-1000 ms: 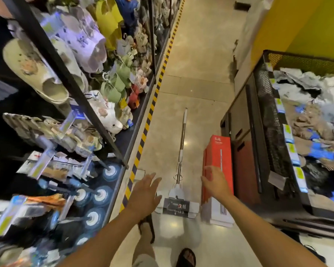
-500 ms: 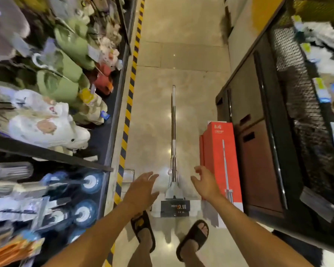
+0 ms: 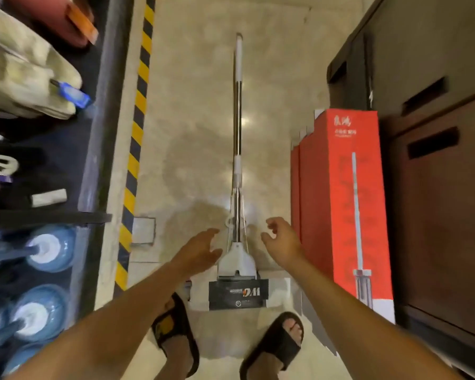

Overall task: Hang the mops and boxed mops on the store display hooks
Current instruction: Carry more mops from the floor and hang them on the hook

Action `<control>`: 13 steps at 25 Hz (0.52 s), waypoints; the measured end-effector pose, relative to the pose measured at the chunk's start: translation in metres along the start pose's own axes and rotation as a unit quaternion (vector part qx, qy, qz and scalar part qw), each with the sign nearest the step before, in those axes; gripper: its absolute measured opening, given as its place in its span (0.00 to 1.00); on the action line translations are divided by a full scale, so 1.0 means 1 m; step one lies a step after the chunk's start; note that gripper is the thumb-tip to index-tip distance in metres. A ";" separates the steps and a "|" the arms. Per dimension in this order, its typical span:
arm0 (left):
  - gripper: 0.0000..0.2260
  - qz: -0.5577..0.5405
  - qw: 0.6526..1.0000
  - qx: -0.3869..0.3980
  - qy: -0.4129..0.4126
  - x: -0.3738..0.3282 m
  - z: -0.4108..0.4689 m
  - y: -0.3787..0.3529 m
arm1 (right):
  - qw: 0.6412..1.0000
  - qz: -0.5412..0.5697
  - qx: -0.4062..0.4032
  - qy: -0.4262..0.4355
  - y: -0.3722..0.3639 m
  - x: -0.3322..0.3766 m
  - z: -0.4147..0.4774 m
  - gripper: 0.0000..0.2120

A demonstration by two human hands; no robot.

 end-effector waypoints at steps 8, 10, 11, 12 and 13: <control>0.36 -0.132 0.988 -0.039 0.066 0.027 0.162 -0.051 | 0.999 0.030 -0.033 -0.014 -0.045 -0.088 0.103 0.17; 0.41 -0.201 0.975 -0.061 0.073 0.027 0.190 -0.054 | 0.998 0.041 -0.039 -0.010 -0.052 -0.095 0.117 0.16; 0.41 -0.224 0.969 -0.070 0.078 0.028 0.202 -0.053 | 0.998 0.050 -0.041 -0.009 -0.055 -0.096 0.120 0.16; 0.40 -0.237 0.965 -0.073 0.091 0.031 0.214 -0.054 | 0.997 0.058 -0.044 -0.009 -0.060 -0.099 0.124 0.17; 0.35 -0.256 0.958 -0.074 0.106 0.031 0.224 -0.054 | 0.997 0.065 -0.044 -0.007 -0.064 -0.100 0.127 0.17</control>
Point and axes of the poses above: each hand's wrist, its own z-axis towards the middle knuckle, its own y-axis out of the back of the hand, x = y × z, the point moved 3 cm from there along z, towards the middle knuckle, and after that the axes turned 5 degrees about -y, right-handed, at the moved point
